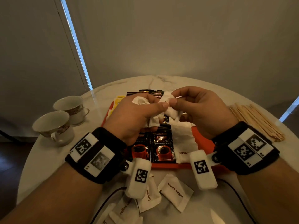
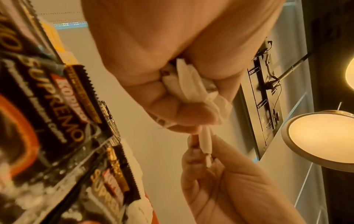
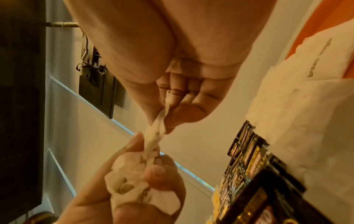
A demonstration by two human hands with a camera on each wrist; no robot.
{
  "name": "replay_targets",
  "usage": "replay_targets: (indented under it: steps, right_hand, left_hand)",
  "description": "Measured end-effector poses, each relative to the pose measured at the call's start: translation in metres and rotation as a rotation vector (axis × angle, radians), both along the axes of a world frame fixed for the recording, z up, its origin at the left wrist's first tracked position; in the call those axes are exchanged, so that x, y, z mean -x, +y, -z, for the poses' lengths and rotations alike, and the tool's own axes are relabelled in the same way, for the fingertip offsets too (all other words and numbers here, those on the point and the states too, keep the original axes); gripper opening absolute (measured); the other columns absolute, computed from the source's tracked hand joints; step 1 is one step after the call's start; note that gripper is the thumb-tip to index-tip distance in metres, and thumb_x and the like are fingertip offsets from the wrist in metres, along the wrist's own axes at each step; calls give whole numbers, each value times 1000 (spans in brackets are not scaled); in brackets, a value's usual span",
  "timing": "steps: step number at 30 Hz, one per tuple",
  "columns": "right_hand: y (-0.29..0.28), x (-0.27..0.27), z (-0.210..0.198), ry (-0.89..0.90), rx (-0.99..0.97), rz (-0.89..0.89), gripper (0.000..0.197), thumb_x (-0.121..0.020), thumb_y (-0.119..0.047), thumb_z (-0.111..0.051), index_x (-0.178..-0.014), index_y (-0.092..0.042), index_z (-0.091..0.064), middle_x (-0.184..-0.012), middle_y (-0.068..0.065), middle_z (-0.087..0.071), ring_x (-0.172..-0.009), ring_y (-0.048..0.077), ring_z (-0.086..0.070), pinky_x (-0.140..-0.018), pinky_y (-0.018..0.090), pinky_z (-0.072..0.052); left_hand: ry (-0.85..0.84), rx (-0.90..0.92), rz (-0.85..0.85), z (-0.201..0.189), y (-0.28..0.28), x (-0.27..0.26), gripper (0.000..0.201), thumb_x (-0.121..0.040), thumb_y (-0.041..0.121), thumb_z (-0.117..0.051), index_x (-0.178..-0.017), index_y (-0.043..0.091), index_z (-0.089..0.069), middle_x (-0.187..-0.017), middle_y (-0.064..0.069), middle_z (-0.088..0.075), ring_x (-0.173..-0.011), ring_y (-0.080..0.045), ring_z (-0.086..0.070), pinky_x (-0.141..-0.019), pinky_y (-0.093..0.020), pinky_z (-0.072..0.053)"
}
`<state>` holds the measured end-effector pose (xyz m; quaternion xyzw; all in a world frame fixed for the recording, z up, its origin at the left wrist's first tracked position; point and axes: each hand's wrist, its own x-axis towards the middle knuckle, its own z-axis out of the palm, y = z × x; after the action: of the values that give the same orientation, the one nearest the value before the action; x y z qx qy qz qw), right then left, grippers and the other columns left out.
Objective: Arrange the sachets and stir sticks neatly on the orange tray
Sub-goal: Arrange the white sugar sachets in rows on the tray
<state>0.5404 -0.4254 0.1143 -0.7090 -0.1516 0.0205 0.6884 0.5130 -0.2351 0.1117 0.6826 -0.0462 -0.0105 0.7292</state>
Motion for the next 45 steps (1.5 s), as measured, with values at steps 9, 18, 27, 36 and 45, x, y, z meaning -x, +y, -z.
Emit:
replay_targets:
  steps: [9,18,27,36,45]
  right_hand:
    - [-33,-17,3,198,44,267,16,-84,8,-70,-84,-8,-73,-75,9,-71,-62,17,-63,-60,30,-51]
    - [-68,-40,25,524,346,469,12,-91,-8,-67,-93,-12,-77,-99,14,-77,-83,26,-61,-70,35,-45]
    - [-61,-34,20,498,357,496,12,-93,-11,-69,-103,-10,-74,-96,15,-72,-75,23,-59,-78,38,-54]
    - [-40,-19,11,549,186,335,16,-95,-14,-69,-104,0,-68,-79,9,-60,-70,22,-61,-84,42,-61]
    - [-43,-20,12,561,159,378,18,-99,-16,-64,-105,0,-68,-105,16,-73,-96,28,-73,-84,37,-61]
  left_hand:
    - [31,78,-90,5,-3,-6,16,-87,19,-81,-80,19,-67,-69,-2,-68,-64,-16,-68,-47,-25,-50]
    - [14,100,-123,5,3,-10,16,-87,21,-80,-79,19,-67,-68,-1,-68,-63,-15,-67,-46,-25,-50]
    - [15,96,-134,5,2,-10,14,-88,21,-79,-84,17,-66,-68,0,-68,-63,-14,-67,-47,-24,-51]
    - [19,88,-140,6,2,-11,12,-89,21,-78,-88,16,-67,-68,-1,-68,-61,-12,-68,-46,-23,-51]
    - [9,82,-132,6,1,-11,12,-87,22,-78,-88,16,-67,-68,0,-68,-61,-12,-68,-47,-24,-52]
